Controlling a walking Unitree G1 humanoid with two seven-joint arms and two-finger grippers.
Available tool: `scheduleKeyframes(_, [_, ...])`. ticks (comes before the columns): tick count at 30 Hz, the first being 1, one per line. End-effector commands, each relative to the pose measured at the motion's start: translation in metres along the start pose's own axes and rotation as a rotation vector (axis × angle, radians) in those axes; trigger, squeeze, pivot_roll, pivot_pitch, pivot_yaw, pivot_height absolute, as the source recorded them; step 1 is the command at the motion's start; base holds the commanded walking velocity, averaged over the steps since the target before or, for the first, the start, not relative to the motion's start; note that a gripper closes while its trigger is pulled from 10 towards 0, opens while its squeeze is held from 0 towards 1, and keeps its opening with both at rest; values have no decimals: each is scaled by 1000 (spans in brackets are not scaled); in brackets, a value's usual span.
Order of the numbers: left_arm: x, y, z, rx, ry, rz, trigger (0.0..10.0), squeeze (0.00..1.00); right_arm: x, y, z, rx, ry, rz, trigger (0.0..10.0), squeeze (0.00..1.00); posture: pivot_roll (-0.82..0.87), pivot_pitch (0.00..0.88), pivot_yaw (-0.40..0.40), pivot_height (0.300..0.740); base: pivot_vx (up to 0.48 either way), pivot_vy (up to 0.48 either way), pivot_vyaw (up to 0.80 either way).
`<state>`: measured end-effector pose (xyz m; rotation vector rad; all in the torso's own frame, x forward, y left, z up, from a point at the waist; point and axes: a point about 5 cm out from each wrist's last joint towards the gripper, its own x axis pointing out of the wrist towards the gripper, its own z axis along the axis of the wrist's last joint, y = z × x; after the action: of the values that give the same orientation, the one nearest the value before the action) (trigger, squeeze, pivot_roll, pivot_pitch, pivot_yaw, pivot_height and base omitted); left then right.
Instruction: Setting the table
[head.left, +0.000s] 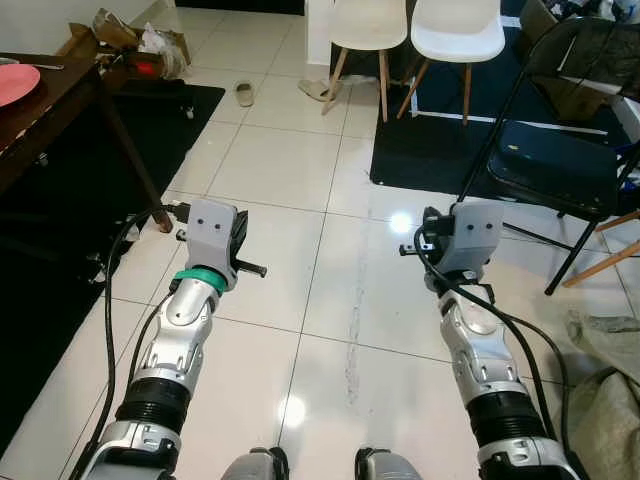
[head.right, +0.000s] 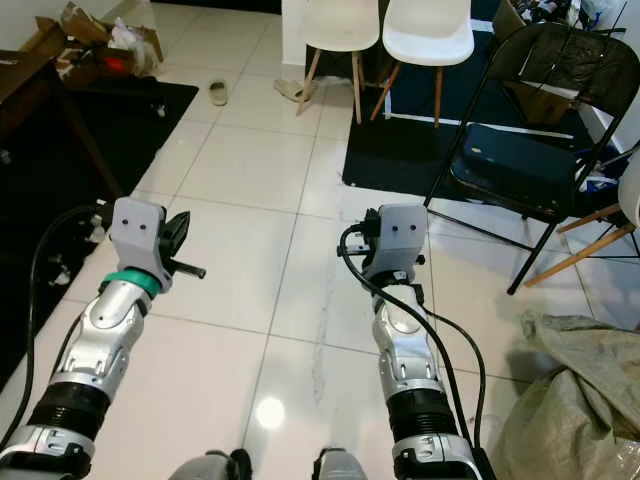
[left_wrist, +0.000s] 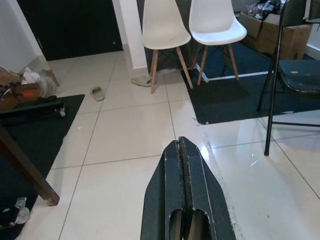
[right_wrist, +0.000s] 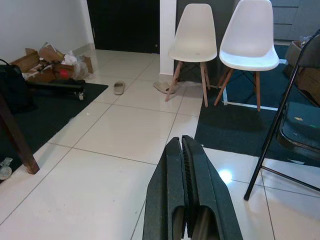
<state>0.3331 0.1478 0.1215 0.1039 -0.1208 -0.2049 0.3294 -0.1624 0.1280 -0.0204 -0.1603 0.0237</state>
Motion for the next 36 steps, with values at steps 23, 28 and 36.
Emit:
scheduleKeyframes(23, [-10, -2, -8, 14, 30, 0, 10000, 0, -8, 3, -5, 5, 23, 14, 10000, 0, -97, 77, 57, 740, 0, 0, 0])
scheduleKeyframes(28, [-11, -3, -8, 14, 31, 1, 10000, 0, -9, 3, -5, 2, 25, 13, 10000, 0, -97, 85, 55, 740, 0, 0, 0])
scheduleKeyframes(36, [-12, -4, -8, 12, 35, 2, 10000, 0, -9, 1, -4, 1, 26, 6, 10000, 0, -98, 97, 52, 740, 0, 0, 0])
